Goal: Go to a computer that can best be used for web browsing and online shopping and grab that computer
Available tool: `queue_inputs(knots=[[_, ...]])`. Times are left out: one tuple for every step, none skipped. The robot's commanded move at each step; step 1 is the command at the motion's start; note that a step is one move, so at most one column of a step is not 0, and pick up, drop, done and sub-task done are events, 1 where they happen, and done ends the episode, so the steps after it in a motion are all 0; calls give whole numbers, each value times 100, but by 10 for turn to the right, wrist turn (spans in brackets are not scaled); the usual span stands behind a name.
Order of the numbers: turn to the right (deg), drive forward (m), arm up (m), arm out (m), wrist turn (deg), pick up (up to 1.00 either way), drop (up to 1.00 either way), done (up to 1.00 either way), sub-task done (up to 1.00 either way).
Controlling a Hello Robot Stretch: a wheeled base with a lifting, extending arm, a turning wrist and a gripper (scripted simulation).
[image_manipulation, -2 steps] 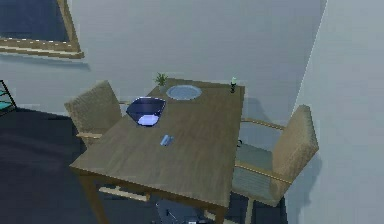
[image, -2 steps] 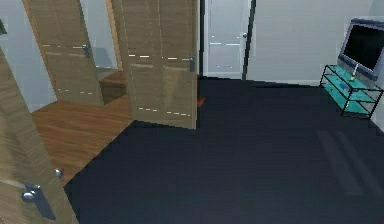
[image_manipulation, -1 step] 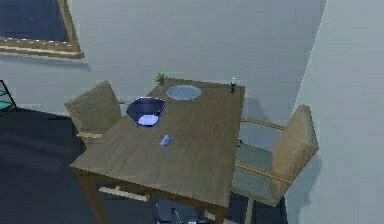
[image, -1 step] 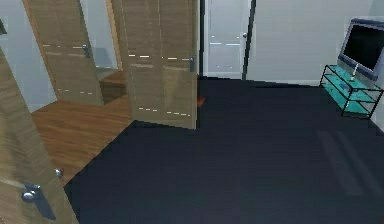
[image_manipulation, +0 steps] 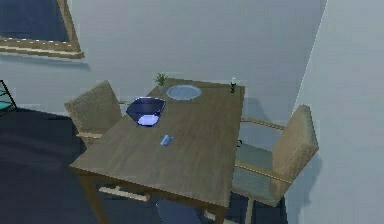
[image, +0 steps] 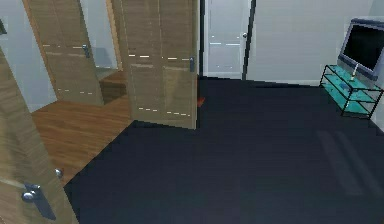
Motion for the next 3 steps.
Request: queue_inputs(knots=[[0,0,0,0,0,100,0,0,0],[0,0,10,0,0,0,0,0,0],[0,0,0,0,0,0,0,100,0]])
